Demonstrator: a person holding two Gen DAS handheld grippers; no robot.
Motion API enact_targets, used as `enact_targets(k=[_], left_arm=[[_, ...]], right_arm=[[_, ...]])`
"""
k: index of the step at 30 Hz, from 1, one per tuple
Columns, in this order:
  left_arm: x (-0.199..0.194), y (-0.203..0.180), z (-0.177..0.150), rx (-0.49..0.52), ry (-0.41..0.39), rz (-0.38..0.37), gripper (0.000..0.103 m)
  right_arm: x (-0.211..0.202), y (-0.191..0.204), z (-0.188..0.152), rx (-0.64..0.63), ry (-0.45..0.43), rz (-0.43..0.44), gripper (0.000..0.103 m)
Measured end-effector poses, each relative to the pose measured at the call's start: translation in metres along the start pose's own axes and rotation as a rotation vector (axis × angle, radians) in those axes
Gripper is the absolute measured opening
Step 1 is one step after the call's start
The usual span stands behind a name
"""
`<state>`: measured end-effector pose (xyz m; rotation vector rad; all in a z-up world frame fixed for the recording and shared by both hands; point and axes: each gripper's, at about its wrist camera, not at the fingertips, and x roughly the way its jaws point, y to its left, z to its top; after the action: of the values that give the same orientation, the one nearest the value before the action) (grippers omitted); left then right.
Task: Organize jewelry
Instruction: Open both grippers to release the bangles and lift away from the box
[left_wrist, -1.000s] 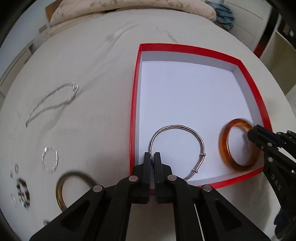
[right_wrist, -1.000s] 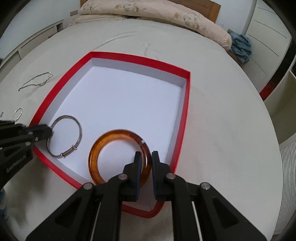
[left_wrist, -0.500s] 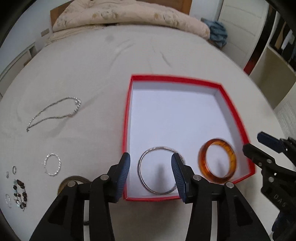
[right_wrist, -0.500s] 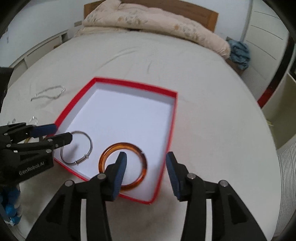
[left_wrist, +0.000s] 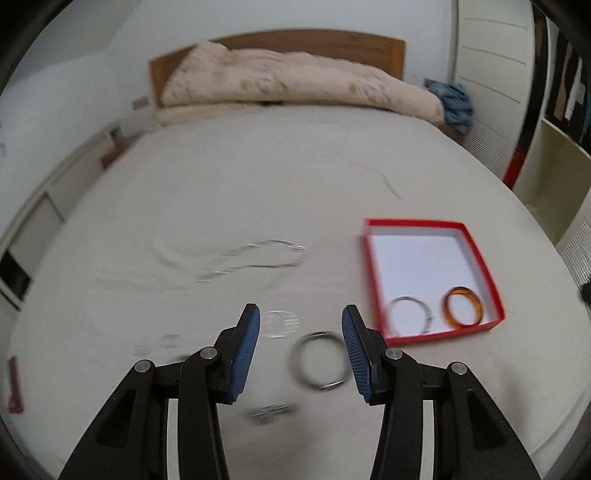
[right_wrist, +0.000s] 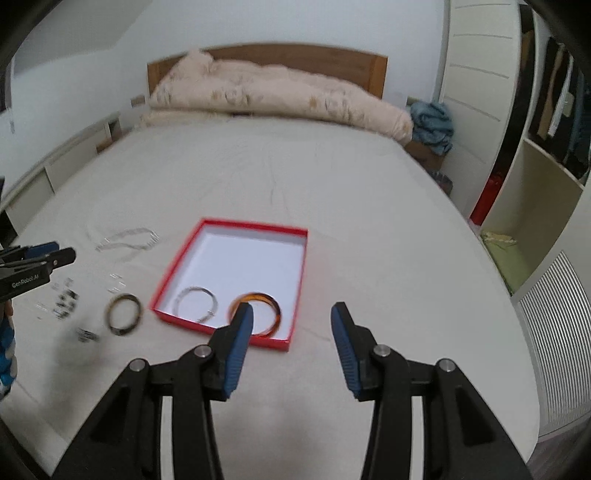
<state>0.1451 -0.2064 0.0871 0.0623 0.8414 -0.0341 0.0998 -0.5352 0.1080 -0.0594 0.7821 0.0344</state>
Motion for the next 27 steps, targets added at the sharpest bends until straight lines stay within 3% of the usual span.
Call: enact_targets(k=[8, 13, 17, 20, 27], left_arm=[[-0.116, 0.126, -0.03, -0.1, -0.12, 0.133, 0.054], [-0.182, 0.177, -0.062, -0.158, -0.183, 0.168, 0.057], [-0.224, 0.199, -0.087, -0.187, -0.237, 0.181, 0.061], [-0.251, 0.21, -0.104, -0.199, -0.28, 0.203, 0.068], [-0.281, 0.222, -0.133, -0.247, -0.339, 0.218, 0.071]], right_arm=[[-0.117, 0.037, 0.001, 0.016, -0.178, 0.081, 0.042], [-0.173, 0.076, -0.007, -0.011, -0.259, 0.144, 0.047], [-0.209, 0.102, -0.016, -0.017, -0.31, 0.195, 0.049], [-0.233, 0.119, -0.025, -0.015, -0.343, 0.223, 0.058], [-0.261, 0.152, -0.051, -0.032, -0.395, 0.25, 0.059]])
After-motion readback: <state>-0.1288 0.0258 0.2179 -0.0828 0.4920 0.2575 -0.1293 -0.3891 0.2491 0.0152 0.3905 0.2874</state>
